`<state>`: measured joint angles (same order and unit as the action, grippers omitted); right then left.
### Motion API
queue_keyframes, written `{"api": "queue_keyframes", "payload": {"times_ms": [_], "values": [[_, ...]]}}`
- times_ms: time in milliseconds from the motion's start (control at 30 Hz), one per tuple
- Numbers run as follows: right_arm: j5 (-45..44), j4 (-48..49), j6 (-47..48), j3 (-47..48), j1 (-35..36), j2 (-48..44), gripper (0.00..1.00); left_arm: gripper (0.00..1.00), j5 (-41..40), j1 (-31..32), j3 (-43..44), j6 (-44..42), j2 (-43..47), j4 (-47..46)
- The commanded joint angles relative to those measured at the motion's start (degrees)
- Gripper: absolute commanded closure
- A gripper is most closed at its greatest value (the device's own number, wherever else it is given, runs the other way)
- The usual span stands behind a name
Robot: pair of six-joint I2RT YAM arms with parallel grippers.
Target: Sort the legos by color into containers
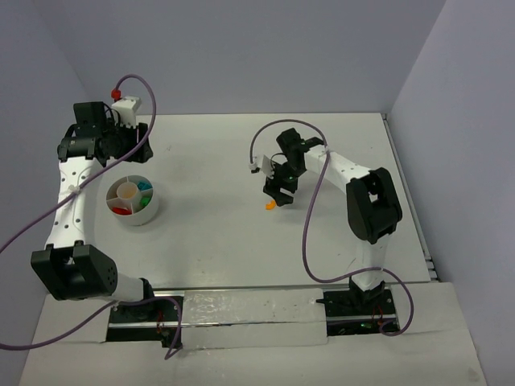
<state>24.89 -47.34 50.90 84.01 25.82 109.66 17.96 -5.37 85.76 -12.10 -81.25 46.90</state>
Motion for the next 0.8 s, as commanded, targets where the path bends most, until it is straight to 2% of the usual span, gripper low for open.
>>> {"api": "queue_keyframes", "payload": {"times_ms": [0, 333, 767], "values": [[2.06, -1.01, 10.22, 0.84, 1.69, 0.29, 0.21, 0.37, 2.79, -0.08, 3.14, 0.36, -0.70, 1.24], [2.79, -1.08, 21.79, 0.28, 3.97, 3.34, 0.26, 0.36, 2.17, -0.16, 2.68, 1.10, -0.40, 1.87], [-0.69, -7.37, 35.26, 1.07, 5.03, 7.65, 0.40, 0.36, 1.92, -0.09, 3.45, 1.20, -1.01, 2.75]]}}
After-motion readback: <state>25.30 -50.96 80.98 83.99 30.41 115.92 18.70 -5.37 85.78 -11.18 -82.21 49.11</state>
